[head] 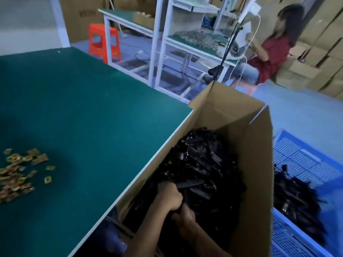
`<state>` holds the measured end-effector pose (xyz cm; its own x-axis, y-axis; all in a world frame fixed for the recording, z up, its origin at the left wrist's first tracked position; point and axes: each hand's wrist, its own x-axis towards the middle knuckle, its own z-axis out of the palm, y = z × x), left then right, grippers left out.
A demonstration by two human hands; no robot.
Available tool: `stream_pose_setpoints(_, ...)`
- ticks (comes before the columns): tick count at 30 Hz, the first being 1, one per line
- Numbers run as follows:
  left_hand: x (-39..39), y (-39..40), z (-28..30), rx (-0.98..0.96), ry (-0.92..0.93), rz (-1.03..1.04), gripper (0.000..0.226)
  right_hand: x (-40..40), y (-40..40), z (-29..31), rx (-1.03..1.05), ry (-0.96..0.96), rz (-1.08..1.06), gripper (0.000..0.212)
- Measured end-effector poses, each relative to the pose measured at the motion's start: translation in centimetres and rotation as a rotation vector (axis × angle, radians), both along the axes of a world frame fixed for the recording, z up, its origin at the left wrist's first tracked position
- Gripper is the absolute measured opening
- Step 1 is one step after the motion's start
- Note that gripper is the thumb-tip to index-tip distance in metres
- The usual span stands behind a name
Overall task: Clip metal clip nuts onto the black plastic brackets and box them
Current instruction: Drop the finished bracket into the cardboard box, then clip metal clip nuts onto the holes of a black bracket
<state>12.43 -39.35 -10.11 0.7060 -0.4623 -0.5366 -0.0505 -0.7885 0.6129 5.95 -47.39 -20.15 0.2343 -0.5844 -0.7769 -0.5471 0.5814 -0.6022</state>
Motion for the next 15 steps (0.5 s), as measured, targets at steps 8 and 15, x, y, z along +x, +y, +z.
stream_pose_setpoints(8, 0.0, 8.7, 5.0, -0.183, -0.053, -0.138, 0.027, 3.0, 1.7, 2.1, -0.426, -0.191, 0.062, 0.019)
stream_pose_setpoints(15, 1.6, 19.5, 12.9, -0.921, 0.026, 0.251, 0.037, 12.0, 2.7, 15.0, -0.740, -0.793, 0.167, 0.021)
